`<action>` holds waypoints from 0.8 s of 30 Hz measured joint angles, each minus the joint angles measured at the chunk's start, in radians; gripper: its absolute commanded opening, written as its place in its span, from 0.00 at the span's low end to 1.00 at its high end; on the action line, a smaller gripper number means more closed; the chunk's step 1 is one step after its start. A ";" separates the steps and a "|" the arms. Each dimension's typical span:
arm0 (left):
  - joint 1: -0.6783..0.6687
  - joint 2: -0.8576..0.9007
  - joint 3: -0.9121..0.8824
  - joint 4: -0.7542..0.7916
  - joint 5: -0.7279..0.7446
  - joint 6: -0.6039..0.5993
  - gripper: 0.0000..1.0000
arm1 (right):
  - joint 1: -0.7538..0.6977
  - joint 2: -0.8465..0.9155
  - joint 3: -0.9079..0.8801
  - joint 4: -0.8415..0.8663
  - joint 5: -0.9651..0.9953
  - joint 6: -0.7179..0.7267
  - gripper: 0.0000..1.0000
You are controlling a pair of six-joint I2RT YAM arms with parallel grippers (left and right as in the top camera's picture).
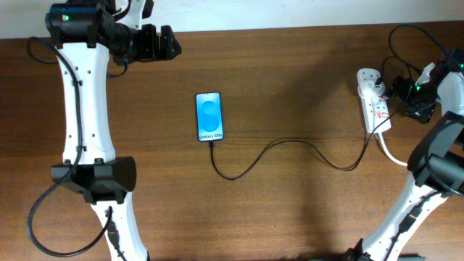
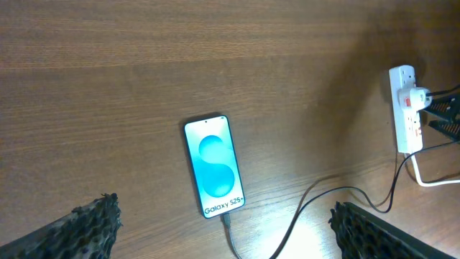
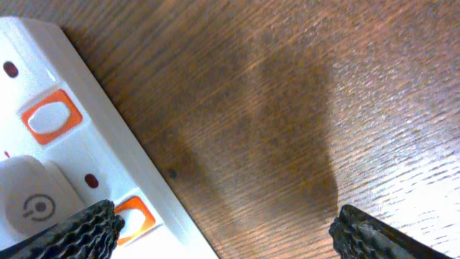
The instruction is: Plug charger to phone and switch on socket
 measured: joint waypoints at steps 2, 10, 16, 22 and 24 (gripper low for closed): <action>0.000 0.000 0.000 0.000 0.000 0.000 0.99 | 0.000 0.000 0.003 -0.021 -0.003 -0.001 0.99; 0.000 0.000 0.000 0.000 0.000 0.000 0.99 | 0.000 0.000 0.003 -0.041 -0.010 -0.003 0.98; 0.000 0.000 0.000 0.000 0.000 0.000 0.99 | -0.103 0.000 0.037 -0.081 -0.026 0.082 0.98; 0.000 0.000 0.000 0.000 0.000 0.000 0.99 | -0.303 -0.214 0.039 -0.098 -0.118 0.129 0.98; 0.000 0.000 0.000 0.000 0.000 0.000 0.99 | -0.303 -0.331 0.040 -0.100 -0.155 0.119 0.98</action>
